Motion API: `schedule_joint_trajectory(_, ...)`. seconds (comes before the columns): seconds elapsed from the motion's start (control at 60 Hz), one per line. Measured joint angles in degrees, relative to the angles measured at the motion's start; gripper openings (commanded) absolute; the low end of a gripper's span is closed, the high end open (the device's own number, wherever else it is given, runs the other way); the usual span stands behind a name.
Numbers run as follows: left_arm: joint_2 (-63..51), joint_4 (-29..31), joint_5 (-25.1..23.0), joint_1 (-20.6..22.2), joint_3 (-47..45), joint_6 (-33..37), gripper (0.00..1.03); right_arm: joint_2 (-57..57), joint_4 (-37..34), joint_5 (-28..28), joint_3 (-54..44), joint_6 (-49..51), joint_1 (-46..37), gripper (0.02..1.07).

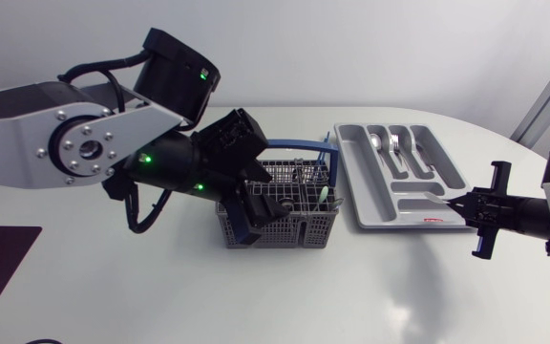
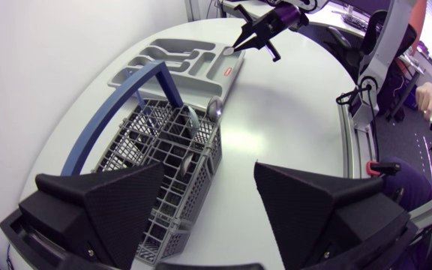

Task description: Unload the cutlery basket into the drawer organizer.

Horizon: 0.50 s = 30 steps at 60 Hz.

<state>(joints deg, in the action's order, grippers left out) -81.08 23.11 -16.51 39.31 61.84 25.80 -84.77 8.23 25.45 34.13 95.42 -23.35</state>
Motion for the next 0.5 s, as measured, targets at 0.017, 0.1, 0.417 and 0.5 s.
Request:
schedule_joint_trajectory(0.017, 0.0, 0.1, 0.0, 0.1, 0.0, 0.0, 0.84, -0.9, 1.5, -0.6, 0.0, 0.4, 0.0, 0.08)
schedule_joint_trajectory(0.1, 0.0, 0.5, 0.2, 0.5, 0.0, 0.0, 0.84, -4.3, 5.9, -3.6, 0.2, 1.4, 0.3, 0.08)
schedule_joint_trajectory(0.417, -0.2, 1.3, 2.1, 1.6, 0.0, 0.2, 0.84, -8.9, 11.7, -10.8, 0.5, 2.4, 5.7, 0.12)
schedule_joint_trajectory(0.5, -0.3, 2.1, 2.2, 2.1, 0.0, 0.3, 0.84, -8.9, 12.9, -12.6, 0.4, 3.1, 6.9, 0.22)
